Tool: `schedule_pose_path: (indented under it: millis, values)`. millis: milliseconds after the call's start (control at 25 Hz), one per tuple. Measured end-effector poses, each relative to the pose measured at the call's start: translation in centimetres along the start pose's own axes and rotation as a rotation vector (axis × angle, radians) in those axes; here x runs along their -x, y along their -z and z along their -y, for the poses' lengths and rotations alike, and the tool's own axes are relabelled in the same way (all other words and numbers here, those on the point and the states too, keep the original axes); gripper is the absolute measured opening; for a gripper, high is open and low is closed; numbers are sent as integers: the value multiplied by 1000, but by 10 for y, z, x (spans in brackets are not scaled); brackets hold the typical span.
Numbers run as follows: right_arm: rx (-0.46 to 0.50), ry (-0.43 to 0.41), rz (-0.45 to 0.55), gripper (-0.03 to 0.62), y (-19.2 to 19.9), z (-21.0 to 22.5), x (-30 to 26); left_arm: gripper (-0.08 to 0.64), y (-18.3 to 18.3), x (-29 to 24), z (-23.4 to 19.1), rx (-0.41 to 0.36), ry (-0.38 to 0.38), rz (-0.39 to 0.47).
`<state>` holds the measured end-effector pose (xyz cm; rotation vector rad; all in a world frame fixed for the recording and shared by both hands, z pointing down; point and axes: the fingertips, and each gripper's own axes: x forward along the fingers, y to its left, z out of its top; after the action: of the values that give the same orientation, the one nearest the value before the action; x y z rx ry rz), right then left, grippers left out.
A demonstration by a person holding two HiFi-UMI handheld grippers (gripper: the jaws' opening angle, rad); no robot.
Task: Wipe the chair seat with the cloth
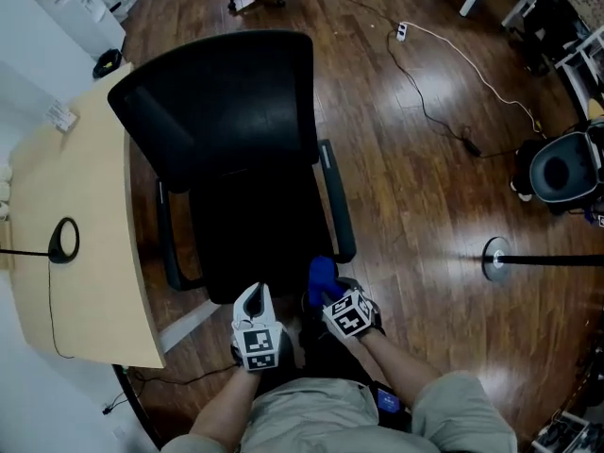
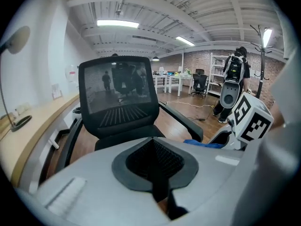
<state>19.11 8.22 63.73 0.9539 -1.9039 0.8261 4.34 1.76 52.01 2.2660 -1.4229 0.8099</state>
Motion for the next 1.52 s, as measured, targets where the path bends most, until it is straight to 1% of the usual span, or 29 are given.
schedule_pose_path:
  millis: [120,200,360,440,680,840,1080,1200,1280,1360,1520]
  values:
    - [26,-24,47,133,-21,-21,31,5,-12,29,-12,43,-36,0]
    - [46,-39,85,133,-38,-35,50,5,-21,48,-19,72,-62,16]
    - [145,-50,174,133,-88,-61,82,5,-40,81,-38,101,-97,66]
    - [178,-56,225,133,-113,-80,97,5,-44,99,-51,110,-109,90]
    - [230,-73,362,134,-185,-147,130,5,-57,154,-102,149,-130,170]
    - [273,-127,415,135,-227,-211,132,5,-57,189,-151,171,-161,209]
    - [438,-233,418,137,-265,-321,121,5,-32,242,-227,222,-257,235]
    - [517,-286,397,138,-276,-374,104,5,-13,267,-265,275,-308,252]
    - [545,-325,372,140,-279,-409,92,5,4,287,-285,305,-337,255]
    - [557,-359,345,140,-281,-440,79,5,20,307,-302,319,-365,250]
    - [617,-394,306,141,-286,-495,54,5,52,338,-335,348,-406,239]
